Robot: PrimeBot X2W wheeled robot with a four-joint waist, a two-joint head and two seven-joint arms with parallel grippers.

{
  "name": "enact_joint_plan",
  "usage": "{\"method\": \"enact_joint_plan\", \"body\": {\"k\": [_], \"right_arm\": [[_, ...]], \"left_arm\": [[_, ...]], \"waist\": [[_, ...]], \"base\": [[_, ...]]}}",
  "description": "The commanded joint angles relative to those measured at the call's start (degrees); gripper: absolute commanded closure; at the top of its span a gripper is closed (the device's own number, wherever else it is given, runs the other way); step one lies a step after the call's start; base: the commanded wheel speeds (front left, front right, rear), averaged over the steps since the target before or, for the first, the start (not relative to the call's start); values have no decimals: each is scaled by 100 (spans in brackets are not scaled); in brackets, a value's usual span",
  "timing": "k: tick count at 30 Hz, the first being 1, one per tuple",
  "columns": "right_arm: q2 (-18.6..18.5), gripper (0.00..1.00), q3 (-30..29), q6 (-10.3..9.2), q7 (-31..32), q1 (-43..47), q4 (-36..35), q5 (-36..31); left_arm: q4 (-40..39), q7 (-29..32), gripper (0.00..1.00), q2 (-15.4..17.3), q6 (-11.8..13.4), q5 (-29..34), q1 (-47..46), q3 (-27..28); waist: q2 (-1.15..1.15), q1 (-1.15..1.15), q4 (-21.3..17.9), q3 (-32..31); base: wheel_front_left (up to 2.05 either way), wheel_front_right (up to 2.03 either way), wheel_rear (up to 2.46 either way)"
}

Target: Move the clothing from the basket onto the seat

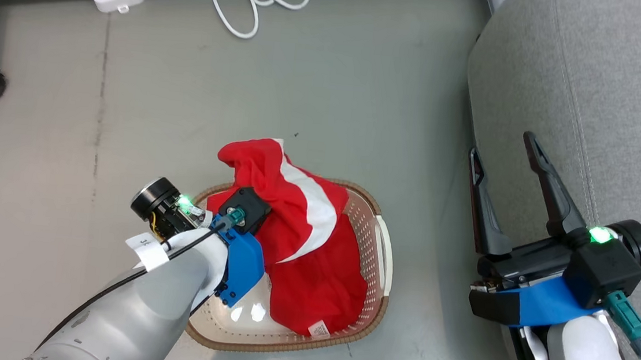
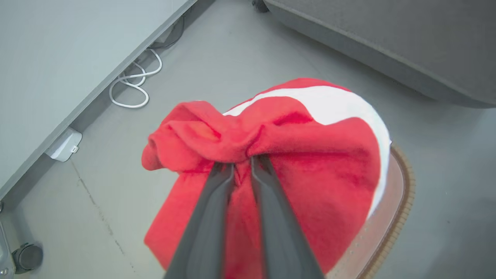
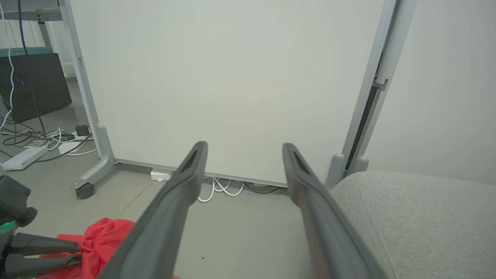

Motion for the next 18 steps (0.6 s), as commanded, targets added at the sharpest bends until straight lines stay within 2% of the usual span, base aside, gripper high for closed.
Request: {"method": "enact_joint_plan", "body": {"k": [1, 6, 18], "right_arm": [[-19, 0, -5, 3, -21, 81, 20, -1], [-18, 0, -16, 3, -21, 211, 92, -8], [-18, 0, 27, 3, -20, 474, 189, 46]], "left_arm": [[-25, -53, 100, 15, 8, -66, -2, 92], [-292, -93, 100, 93, 75, -250, -117, 475], [-1889, -94, 100, 585, 363, -141, 295, 1792]], "waist": [[0, 1, 85, -164], [0, 1, 150, -434], [0, 1, 193, -919]], "base": [[0, 0, 0], [0, 0, 0], [0, 0, 0]]}}
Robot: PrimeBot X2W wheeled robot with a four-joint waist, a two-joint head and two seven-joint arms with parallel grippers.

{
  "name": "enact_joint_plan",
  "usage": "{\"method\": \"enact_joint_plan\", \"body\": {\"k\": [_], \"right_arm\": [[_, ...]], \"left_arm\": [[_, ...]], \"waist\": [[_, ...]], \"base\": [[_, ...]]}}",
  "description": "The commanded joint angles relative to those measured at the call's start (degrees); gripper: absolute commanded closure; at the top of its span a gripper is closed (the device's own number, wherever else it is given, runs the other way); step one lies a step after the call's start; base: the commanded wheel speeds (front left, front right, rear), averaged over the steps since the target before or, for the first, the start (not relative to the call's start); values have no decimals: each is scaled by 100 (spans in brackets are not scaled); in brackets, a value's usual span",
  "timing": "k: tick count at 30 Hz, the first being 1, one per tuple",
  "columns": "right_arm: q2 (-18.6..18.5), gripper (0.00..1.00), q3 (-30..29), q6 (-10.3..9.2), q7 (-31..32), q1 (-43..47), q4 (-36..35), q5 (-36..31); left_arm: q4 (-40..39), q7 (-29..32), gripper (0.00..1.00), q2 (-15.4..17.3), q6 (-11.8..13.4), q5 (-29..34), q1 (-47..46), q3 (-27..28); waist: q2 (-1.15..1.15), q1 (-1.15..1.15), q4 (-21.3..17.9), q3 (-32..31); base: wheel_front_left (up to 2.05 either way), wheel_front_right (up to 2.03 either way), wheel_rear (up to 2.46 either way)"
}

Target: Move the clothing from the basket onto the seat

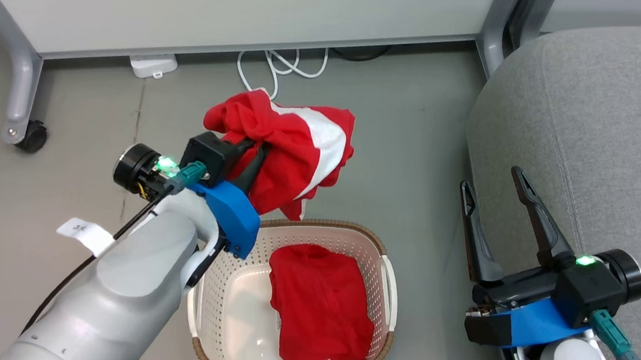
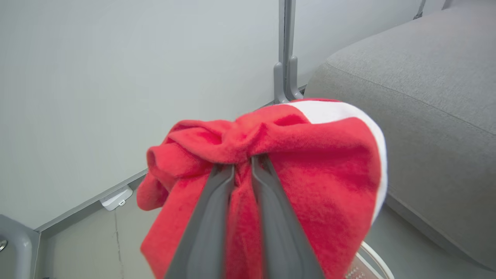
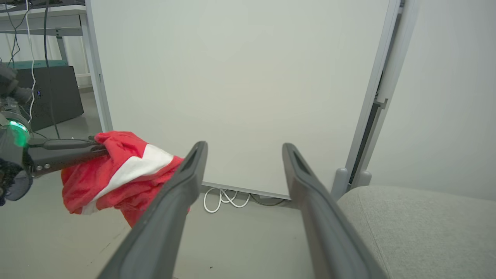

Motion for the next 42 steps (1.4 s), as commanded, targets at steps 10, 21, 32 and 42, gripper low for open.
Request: {"method": "enact_joint_plan", "body": {"k": [10, 21, 32, 42], "right_arm": [[-18, 0, 26, 3, -22, 236, 50, 73], [-18, 0, 29, 3, -21, 329, 74, 115], [-18, 0, 86, 3, -22, 421, 111, 189], [-18, 0, 295, 3, -22, 300, -79, 468]], "left_arm": [[-1369, -27, 100, 77, 147, 469, 652, 1122], [-2431, -28, 100, -116, 112, 815, 1192, 2009], [-3032, -24, 100, -292, 60, 1092, 1595, 2266], [-3127, -24, 100, -285, 16, 1245, 1648, 2320]], "waist": [[0, 1, -5, -327], [0, 1, 18, -473], [0, 1, 49, -555], [0, 1, 72, -533]], "base": [[0, 0, 0], [0, 0, 0], [0, 0, 0], [0, 0, 0]]}}
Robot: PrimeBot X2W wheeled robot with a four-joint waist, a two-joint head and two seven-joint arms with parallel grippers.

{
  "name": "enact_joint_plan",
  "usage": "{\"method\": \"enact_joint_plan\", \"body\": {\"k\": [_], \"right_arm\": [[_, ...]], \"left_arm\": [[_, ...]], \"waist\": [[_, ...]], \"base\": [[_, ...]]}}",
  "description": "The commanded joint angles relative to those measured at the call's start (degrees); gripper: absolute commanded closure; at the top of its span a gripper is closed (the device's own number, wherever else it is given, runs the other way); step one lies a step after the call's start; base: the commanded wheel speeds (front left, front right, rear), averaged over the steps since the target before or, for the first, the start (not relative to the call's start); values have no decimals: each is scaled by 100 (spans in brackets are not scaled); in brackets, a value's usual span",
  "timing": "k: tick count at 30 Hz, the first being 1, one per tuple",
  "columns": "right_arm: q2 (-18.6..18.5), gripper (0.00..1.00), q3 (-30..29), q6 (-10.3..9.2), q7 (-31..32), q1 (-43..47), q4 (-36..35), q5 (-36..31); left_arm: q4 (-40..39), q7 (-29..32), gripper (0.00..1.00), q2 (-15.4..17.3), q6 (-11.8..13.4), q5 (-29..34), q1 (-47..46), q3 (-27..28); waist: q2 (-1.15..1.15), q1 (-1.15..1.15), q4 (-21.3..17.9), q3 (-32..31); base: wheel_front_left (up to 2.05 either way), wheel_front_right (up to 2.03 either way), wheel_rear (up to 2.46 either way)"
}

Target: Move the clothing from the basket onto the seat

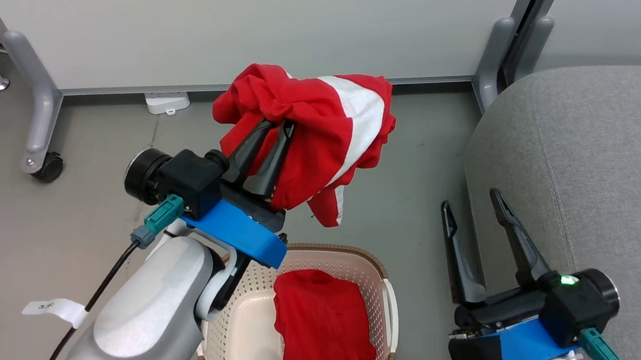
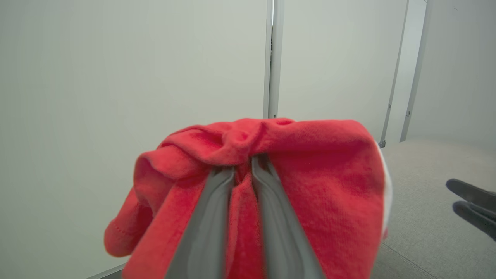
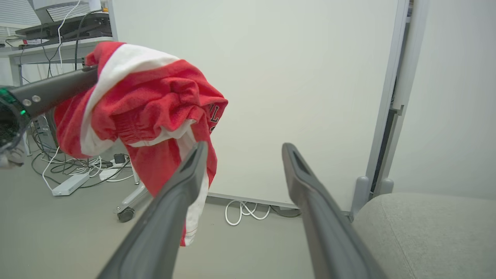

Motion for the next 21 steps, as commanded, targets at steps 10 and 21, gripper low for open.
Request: {"method": "enact_joint_plan", "body": {"k": [10, 21], "right_arm": [[-19, 0, 910, 3, -22, -343, -155, 493], [-18, 0, 1632, 3, -21, -972, 445, 929]], "left_arm": [[30, -17, 100, -32, -52, 133, 19, 51], [67, -17, 100, -171, -135, 299, -139, -52]], "waist": [[-1, 0, 16, 50], [-1, 0, 112, 155]], "base": [[0, 0, 0], [0, 0, 0]]}}
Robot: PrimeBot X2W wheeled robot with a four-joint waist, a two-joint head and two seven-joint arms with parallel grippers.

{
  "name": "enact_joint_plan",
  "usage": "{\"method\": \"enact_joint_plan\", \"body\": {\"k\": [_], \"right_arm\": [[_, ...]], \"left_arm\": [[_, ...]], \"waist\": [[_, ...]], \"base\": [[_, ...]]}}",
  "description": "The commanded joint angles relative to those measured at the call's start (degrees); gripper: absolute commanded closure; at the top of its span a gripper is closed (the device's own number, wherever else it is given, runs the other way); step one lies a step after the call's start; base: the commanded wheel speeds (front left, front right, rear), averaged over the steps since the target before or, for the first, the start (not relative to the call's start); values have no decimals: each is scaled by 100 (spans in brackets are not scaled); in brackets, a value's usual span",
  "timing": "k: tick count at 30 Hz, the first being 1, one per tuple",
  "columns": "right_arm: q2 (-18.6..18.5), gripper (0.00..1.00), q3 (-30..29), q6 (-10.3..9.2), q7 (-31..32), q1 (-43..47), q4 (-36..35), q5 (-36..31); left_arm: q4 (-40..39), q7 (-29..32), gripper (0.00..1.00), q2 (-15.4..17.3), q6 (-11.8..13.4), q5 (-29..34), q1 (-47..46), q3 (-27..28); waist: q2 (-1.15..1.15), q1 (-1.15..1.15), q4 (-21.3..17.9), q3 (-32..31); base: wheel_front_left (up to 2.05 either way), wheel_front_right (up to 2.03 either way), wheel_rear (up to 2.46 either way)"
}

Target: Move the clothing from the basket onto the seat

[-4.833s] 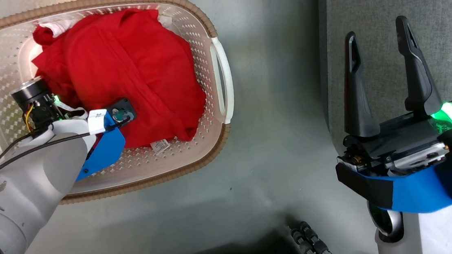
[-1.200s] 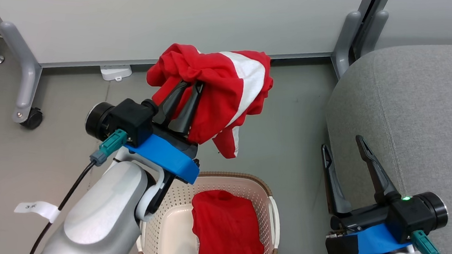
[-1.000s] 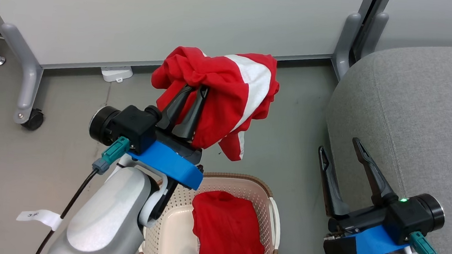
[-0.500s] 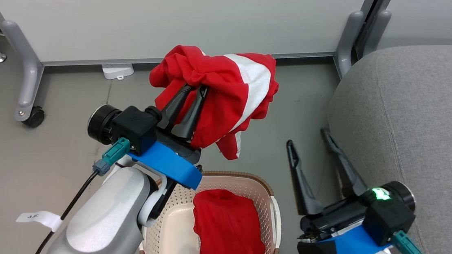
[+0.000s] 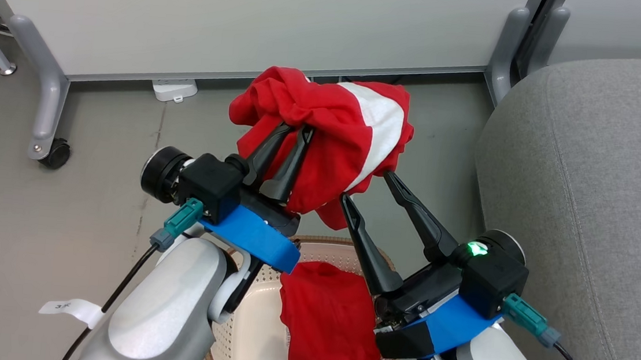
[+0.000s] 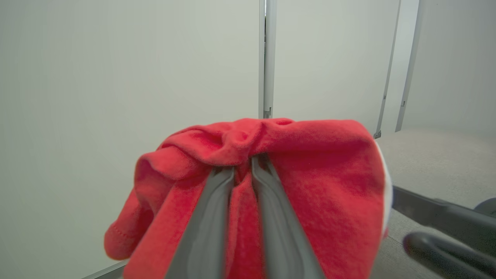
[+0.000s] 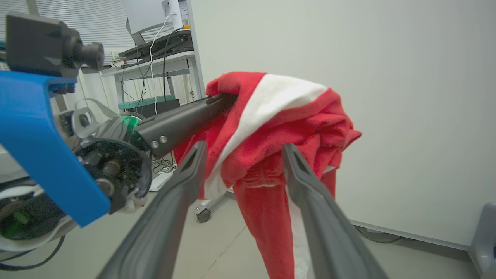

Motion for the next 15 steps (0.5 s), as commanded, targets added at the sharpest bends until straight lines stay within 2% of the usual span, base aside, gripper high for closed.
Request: {"method": "enact_joint_plan", "body": {"k": [1, 11, 15], "right_arm": [[-19, 0, 19, 3, -20, -96, 65, 71], [-18, 0, 113, 3, -20, -488, 488, 829], [-18, 0, 148, 3, -20, -587, 626, 926]], "left_arm": [[15, -17, 100, -17, -31, 41, -109, -6], [40, -17, 100, -140, -93, 142, -138, -84], [31, -17, 100, -194, -125, 184, -127, -123]], "waist": [[0, 0, 19, 7], [0, 0, 122, 56], [0, 0, 155, 72]], "base": [[0, 0, 0], [0, 0, 0], [0, 0, 0]]}}
